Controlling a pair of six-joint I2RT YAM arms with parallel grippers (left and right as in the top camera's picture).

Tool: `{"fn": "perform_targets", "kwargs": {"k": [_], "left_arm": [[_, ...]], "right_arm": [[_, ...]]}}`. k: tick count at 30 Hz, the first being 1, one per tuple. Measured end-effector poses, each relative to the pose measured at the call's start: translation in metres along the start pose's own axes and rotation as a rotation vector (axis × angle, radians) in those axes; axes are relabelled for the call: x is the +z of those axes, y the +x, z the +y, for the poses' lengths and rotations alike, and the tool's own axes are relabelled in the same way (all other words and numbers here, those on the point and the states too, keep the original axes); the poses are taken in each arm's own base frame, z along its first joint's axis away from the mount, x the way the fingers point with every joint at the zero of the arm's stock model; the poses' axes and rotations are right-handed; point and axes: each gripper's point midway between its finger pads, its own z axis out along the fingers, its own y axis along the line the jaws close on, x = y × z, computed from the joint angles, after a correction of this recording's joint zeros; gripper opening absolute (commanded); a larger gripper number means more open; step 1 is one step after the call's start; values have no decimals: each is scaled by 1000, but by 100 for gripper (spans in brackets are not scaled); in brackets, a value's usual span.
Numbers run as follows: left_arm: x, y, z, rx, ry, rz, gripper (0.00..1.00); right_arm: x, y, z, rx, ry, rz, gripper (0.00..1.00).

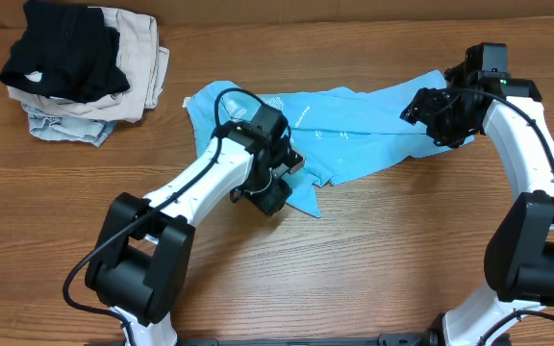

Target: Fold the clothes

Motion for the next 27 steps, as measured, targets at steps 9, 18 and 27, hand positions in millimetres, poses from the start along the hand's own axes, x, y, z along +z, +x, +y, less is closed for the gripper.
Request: {"fn": "perform_targets", "kwargs": {"k": [9,18,27], "left_arm": [[21,-6,8,11,-35,-72,72],[28,-17,19,0,-85,-142,64],[30,-23,25,-6,-119,-163,44]], "right_arm": [[0,-2,1,-2,-2,-6,73],[0,-1,0,-2,-2,-6,73],[0,-1,0,-2,-2,-6,73]]}}
